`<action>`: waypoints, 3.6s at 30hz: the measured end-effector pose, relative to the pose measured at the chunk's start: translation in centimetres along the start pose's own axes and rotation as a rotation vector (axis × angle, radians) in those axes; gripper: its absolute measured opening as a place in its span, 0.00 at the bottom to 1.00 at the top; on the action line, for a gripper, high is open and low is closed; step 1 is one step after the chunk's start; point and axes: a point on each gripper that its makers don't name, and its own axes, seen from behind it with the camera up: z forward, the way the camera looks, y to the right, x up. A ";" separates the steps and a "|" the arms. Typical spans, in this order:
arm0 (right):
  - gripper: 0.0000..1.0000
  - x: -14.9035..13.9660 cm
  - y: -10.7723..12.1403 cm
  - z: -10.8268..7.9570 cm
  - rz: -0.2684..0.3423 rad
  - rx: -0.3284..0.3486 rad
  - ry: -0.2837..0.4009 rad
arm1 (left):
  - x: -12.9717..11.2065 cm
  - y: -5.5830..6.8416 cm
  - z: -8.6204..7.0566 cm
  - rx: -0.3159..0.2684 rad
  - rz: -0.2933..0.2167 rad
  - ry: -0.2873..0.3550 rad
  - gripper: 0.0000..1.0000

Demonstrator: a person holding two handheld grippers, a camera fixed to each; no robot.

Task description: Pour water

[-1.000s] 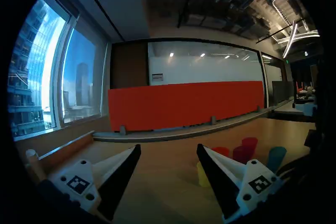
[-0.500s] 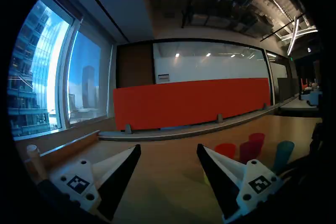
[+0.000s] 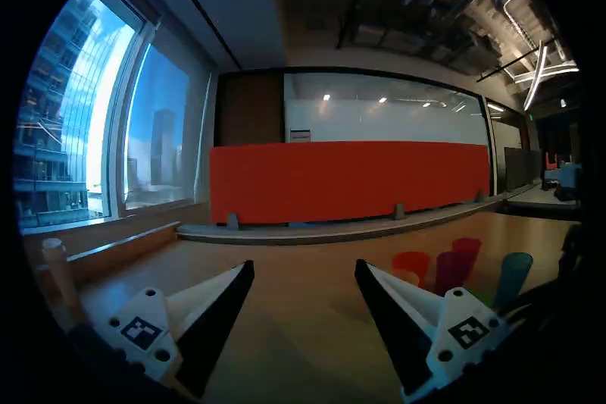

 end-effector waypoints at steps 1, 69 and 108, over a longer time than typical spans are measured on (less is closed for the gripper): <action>1.00 0.0 0.0 0.0 -0.001 0.000 0.000 | -0.1 0.0 0.0 -0.001 -0.004 0.001 0.99; 1.00 -2.0 -0.2 2.0 -0.051 0.049 0.049 | -2.8 -0.4 0.3 0.001 -0.025 -0.053 0.99; 1.00 -7.9 -0.5 2.6 -0.029 0.055 -0.033 | -2.7 -0.4 0.4 0.001 -0.025 -0.053 0.99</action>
